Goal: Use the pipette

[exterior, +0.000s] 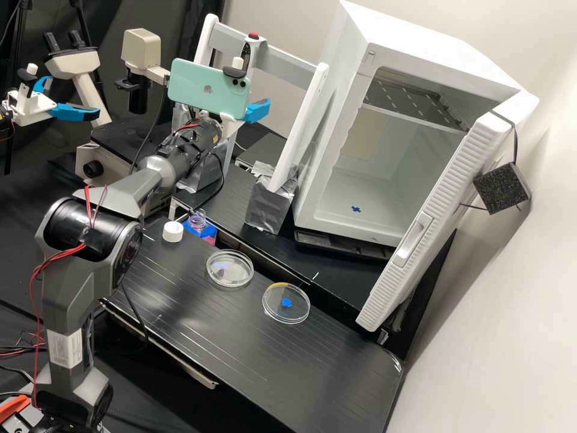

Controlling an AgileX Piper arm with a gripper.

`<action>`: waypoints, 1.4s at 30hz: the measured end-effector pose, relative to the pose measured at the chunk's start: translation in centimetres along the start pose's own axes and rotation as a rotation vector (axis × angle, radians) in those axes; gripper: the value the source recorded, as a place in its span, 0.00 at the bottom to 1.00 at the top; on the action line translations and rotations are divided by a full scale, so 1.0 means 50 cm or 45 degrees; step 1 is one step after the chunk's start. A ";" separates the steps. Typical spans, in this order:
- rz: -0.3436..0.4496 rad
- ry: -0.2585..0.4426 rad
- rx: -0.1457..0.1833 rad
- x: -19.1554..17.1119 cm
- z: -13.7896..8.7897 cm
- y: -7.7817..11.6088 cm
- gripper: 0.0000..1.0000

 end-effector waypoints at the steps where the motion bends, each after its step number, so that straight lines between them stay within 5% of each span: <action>1: -0.003 -0.001 0.000 0.000 0.000 0.000 0.00; 42: -0.031 0.010 0.010 -0.001 -0.005 -0.005 0.00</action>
